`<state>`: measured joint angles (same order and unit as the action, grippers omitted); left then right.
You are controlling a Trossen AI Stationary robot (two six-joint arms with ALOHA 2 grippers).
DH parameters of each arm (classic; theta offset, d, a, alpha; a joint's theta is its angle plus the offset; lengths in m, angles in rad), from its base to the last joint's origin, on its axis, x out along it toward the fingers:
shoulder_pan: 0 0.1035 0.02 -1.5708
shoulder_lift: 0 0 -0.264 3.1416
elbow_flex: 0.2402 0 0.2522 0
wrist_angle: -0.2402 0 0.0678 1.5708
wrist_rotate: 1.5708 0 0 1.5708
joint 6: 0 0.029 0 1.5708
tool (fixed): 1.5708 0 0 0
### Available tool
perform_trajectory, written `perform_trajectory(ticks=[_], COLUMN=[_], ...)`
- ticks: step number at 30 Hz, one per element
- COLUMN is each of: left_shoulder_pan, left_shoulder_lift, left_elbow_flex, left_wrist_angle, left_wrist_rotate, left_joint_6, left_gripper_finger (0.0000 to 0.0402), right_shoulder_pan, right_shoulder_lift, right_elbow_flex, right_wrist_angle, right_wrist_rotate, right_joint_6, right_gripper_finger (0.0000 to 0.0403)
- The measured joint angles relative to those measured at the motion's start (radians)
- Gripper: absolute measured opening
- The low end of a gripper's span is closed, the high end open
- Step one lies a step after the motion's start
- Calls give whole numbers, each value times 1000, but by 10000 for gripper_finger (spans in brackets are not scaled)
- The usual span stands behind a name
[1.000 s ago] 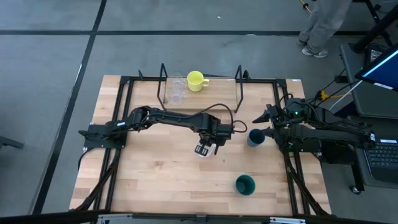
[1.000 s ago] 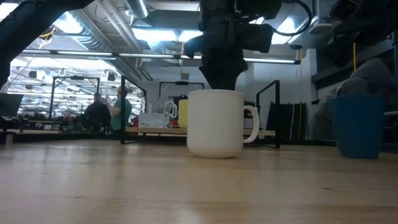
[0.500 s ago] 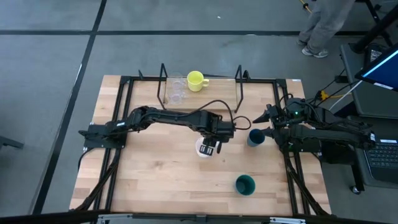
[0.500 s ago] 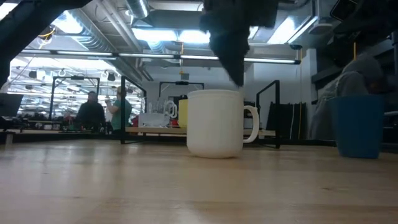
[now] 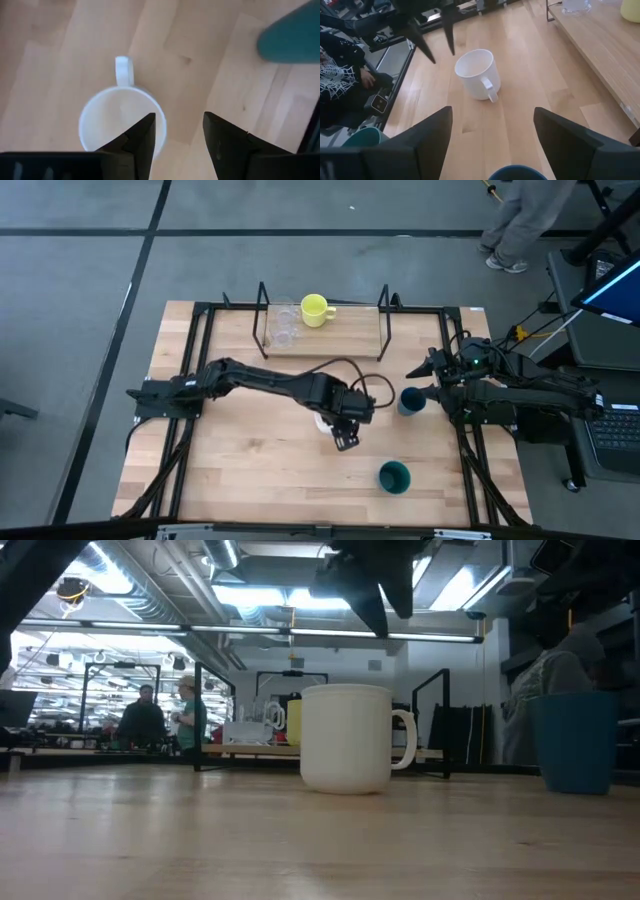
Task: Stack small to large cups/mugs on shelf
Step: Put the white mug on the shelf
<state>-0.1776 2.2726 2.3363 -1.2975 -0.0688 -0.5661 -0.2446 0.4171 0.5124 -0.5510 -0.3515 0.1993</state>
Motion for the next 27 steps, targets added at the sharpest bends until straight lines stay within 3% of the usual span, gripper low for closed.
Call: perform_trajectory(ticks=[7, 13, 27], left_shoulder_pan=[-42, -56, -36], left_shoulder_lift=[8, 14, 46], left_elbow_flex=[-16, -103, -103], left_wrist_angle=[18, 59, 52], left_wrist_rotate=[-85, -118, -131], left_joint_6=[-163, -185, -192], left_gripper_finger=[159, 159, 159], right_shoulder_pan=[0, 0, 0], right_shoulder_lift=[0, 0, 0], right_elbow_flex=[0, 0, 0], right_wrist_angle=[0, 0, 0], right_wrist_rotate=[0, 0, 0], right_joint_6=[-1, -2, -2], right_gripper_finger=[282, 282, 282])
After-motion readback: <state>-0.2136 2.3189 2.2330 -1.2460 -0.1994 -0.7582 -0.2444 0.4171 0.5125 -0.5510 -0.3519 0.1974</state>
